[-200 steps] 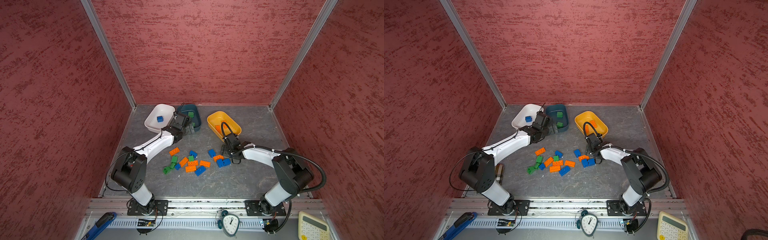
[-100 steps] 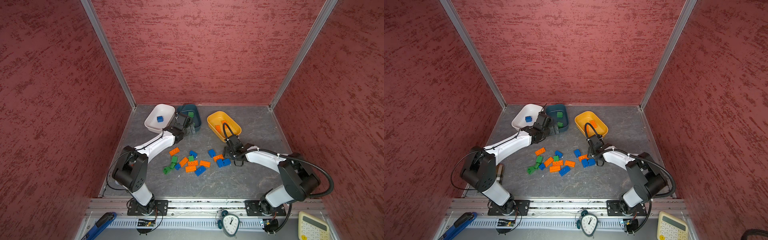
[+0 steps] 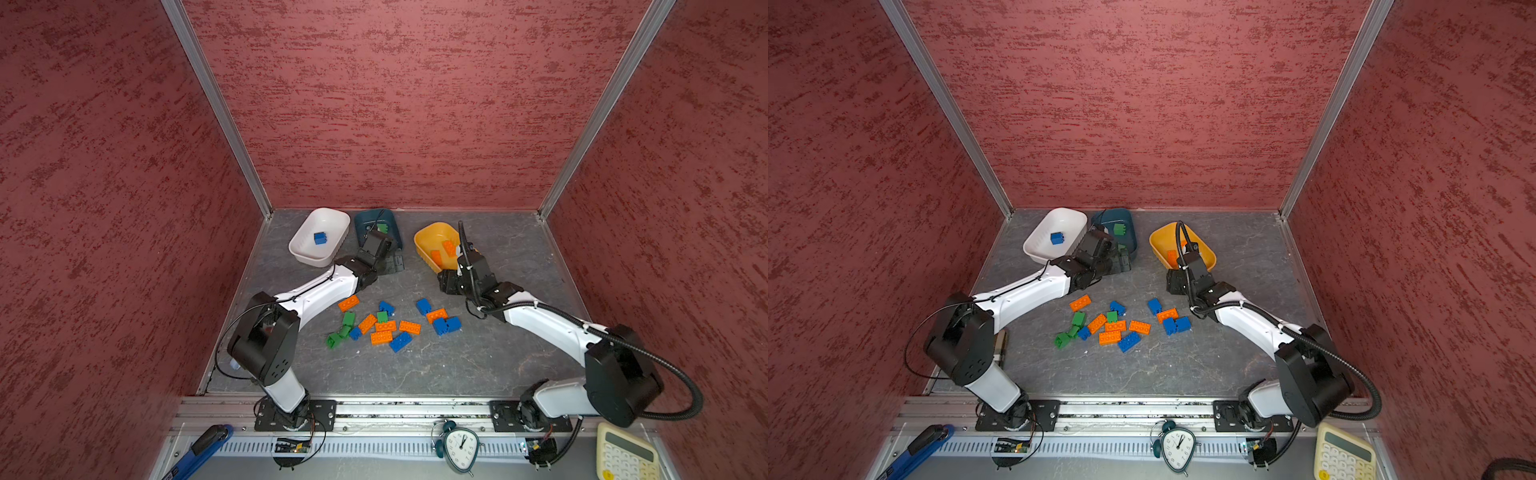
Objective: Sort the legos into containers by color
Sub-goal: 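Grasp an orange brick with the right gripper and drop it into the yellow tub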
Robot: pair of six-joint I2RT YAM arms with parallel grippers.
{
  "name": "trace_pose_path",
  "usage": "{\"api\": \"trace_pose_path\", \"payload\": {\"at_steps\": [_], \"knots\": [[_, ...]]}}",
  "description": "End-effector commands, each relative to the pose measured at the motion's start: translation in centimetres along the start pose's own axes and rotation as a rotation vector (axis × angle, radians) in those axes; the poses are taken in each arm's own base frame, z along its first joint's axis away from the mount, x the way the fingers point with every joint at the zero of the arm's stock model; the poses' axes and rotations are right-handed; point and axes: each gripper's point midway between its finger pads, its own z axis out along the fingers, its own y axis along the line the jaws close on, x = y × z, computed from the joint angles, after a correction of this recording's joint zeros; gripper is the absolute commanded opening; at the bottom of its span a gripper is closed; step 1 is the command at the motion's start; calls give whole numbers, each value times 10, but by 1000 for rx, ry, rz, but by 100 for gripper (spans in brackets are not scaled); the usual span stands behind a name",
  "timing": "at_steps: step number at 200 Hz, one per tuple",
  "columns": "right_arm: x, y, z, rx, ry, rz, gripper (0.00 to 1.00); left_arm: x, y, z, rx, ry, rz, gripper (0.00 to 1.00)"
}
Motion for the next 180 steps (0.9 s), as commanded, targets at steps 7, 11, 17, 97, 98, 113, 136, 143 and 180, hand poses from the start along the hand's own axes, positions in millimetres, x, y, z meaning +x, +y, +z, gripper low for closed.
{"api": "trace_pose_path", "payload": {"at_steps": [7, 11, 17, 97, 98, 113, 136, 143, 180], "knots": [[-52, -1, 21, -5, -104, -13, 56, 15, -5, 5, 20, 41, 22, 100], [-56, -3, 25, -4, -102, -6, 56, 18, -5, 5, 21, 46, 25, 100], [-61, -6, 32, -4, -99, 5, 56, 20, -4, 6, 21, 50, 32, 99], [-96, -27, 127, -13, 36, 1, 68, 50, -7, 7, 19, 110, 54, 99], [-96, -27, 128, -14, 39, 0, 69, 50, -7, 7, 19, 110, 54, 99], [-102, -19, 128, -43, 53, -10, 82, 55, -12, 8, 27, 117, 71, 100], [-113, -9, 108, -83, 10, -17, 89, 63, -23, 10, 61, 139, 119, 100], [-114, -9, 101, -86, 0, -16, 91, 67, -28, 11, 79, 152, 140, 100], [-115, -1, 40, -147, -88, -8, 99, 86, -45, 15, 131, 215, 259, 99]]}}
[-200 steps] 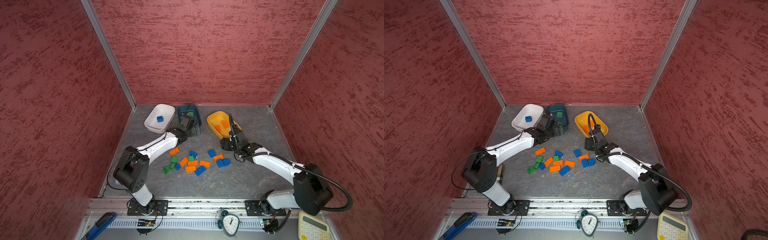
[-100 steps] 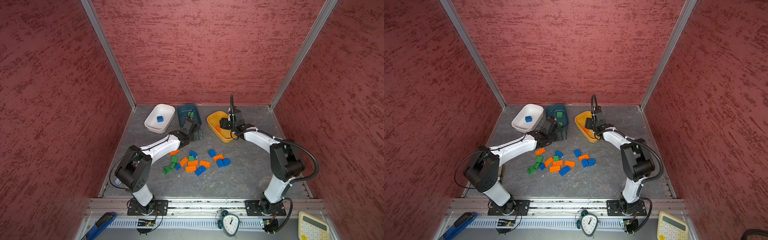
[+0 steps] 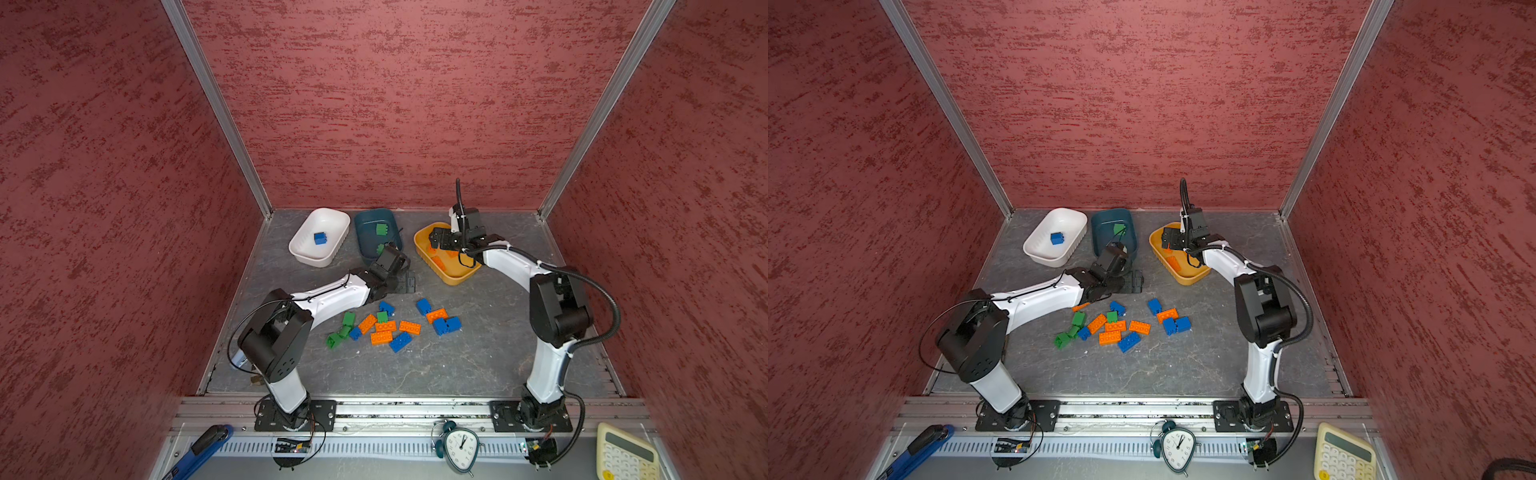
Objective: Sort the legos into containers by color
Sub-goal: 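Grasp an orange brick with the right gripper and drop it into the yellow tub, then grasp a blue brick with the left gripper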
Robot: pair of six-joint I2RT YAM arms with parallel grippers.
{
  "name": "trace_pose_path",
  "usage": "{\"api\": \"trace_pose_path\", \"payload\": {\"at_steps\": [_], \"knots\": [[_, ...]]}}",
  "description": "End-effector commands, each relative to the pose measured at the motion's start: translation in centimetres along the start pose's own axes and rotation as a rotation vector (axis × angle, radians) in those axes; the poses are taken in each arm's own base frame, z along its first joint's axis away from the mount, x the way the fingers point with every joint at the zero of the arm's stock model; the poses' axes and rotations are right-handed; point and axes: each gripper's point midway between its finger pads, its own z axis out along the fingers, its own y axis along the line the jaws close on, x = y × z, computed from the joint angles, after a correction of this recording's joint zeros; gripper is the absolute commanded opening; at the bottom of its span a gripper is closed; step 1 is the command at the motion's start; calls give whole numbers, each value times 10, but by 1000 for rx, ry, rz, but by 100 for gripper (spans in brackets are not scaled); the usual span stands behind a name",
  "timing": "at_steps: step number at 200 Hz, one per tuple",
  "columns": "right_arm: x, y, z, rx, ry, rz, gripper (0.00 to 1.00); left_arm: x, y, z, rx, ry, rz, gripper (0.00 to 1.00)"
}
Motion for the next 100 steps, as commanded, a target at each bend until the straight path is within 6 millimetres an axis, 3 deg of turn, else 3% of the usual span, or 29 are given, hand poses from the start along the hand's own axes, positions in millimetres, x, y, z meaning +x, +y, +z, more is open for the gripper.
{"api": "trace_pose_path", "payload": {"at_steps": [1, 47, 73, 100], "knots": [[-21, 21, -48, -82, -108, -15, 99, 7, -18, 4, 49, 39, 103, 99], [-1, -5, -108, 13, -215, 74, 99, 25, -42, 16, 90, 109, 190, 100], [13, -22, -127, 65, -272, 132, 99, 30, -48, 24, 51, 143, 202, 100], [13, -23, -137, 56, -314, 151, 99, 35, -54, 33, -12, 183, 147, 97]]}}
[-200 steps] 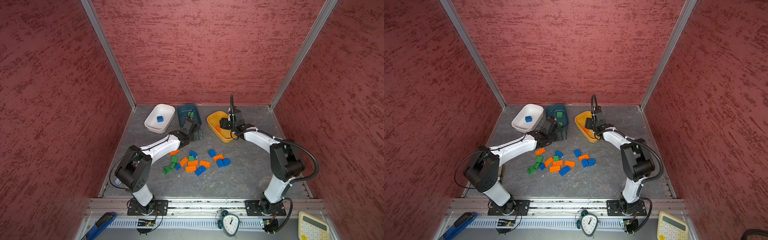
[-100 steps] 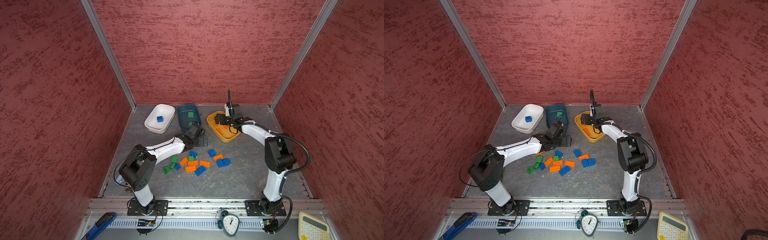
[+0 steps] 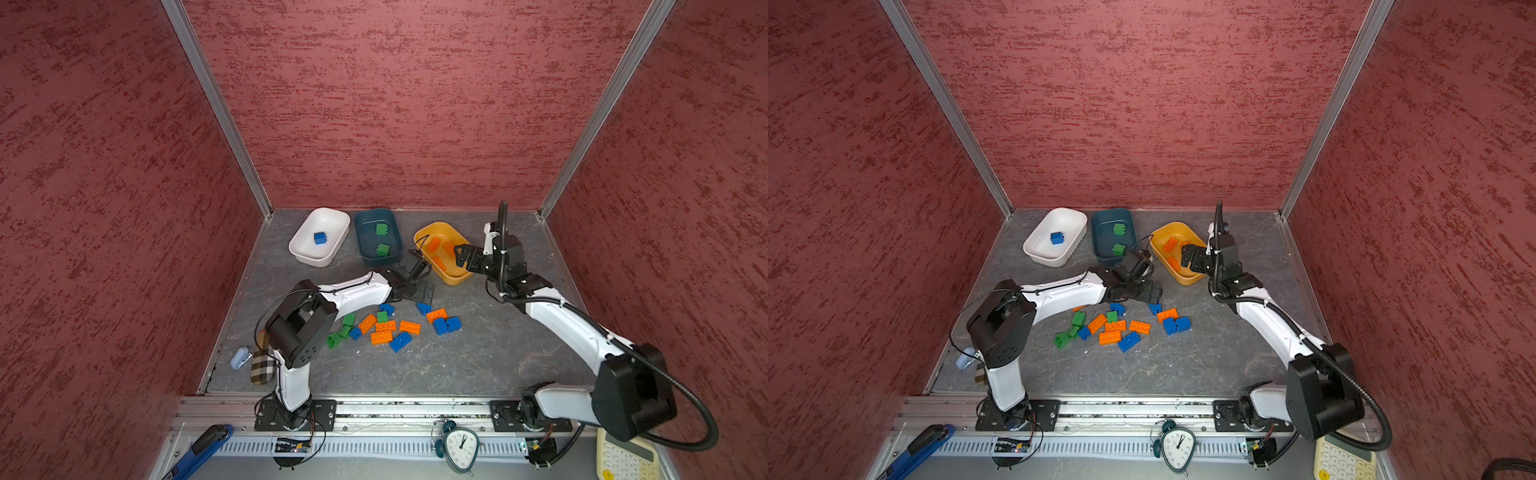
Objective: Sort the legos into containers by color
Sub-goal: 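Grasp a blue brick with the left gripper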
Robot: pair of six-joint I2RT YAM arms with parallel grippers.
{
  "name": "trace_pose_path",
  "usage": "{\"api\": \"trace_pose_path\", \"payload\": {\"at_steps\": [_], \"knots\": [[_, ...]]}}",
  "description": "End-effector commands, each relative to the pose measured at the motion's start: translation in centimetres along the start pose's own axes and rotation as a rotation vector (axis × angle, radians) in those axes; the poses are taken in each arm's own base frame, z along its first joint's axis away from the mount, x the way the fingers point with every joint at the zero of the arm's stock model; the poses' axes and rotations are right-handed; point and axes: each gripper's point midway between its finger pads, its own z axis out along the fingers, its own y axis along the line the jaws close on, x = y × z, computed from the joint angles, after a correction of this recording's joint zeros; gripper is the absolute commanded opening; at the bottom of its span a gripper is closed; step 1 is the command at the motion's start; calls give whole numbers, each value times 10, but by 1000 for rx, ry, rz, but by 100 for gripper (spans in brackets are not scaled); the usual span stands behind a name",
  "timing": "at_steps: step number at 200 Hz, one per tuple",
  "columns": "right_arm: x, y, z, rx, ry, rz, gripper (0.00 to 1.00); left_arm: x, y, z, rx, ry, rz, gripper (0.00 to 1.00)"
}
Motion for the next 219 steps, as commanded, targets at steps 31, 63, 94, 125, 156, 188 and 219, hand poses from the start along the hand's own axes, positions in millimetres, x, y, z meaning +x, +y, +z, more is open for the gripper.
{"api": "trace_pose_path", "payload": {"at_steps": [31, 63, 94, 125, 156, 188, 219], "knots": [[-31, -4, -10, 46, -134, 52, 99, 14, -2, 14, -197, 94, -43, 92], [-36, -3, -12, 42, -151, 47, 99, 29, -3, 24, -279, 165, -27, 80], [-32, -5, -10, 51, -138, 44, 99, 44, -5, 28, -292, 215, -25, 72], [-27, -5, -6, 43, -119, 55, 99, 54, -6, 29, -278, 226, -62, 61], [-25, -1, -3, 20, -109, 56, 99, 55, -6, 32, -272, 225, -63, 54], [-23, 5, -2, -7, -95, 47, 99, 54, -10, 39, -234, 231, -60, 49], [-21, 10, -2, -38, -78, 43, 99, 52, -10, 39, -220, 214, -69, 41]]}}
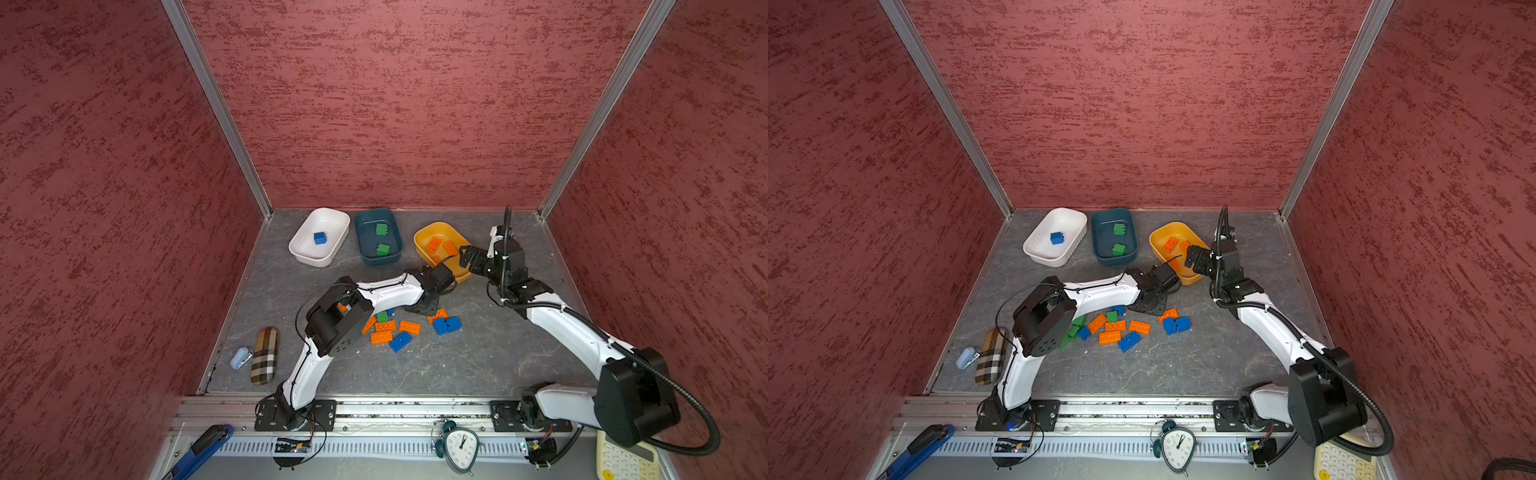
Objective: Sort the legos into containers by color
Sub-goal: 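Grasp a blue brick with the left gripper, then carry the blue brick to the white tub and release it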
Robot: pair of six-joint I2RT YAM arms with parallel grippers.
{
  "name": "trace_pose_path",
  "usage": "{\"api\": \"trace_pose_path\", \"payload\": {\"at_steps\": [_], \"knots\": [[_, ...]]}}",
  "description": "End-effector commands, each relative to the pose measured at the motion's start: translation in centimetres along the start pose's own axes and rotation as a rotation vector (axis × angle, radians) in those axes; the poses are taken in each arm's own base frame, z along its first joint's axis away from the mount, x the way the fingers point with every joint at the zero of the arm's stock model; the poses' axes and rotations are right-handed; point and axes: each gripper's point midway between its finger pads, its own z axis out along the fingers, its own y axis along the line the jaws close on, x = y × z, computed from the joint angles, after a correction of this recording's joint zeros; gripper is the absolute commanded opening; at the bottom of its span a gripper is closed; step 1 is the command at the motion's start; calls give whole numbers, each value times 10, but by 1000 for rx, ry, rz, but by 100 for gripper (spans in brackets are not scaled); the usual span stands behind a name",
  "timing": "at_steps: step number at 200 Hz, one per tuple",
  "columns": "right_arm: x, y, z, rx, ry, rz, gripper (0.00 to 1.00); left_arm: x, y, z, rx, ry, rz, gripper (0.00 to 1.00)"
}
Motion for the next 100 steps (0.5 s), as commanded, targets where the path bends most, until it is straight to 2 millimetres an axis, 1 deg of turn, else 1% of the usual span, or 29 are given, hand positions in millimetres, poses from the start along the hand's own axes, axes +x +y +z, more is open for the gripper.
{"api": "trace_pose_path", "payload": {"at_steps": [1, 46, 80, 100], "knots": [[-15, 18, -2, -69, -30, 7, 99, 1, 0, 4, 17, -6, -6, 41], [-14, 31, -1, -138, -10, -13, 99, -4, 3, -4, 46, -54, -24, 32], [-9, 47, 1, -221, 29, -41, 99, -16, 10, -21, 79, -132, -64, 27], [-6, 53, 2, -248, 47, -53, 99, -27, 20, -33, 109, -170, -123, 25]]}}
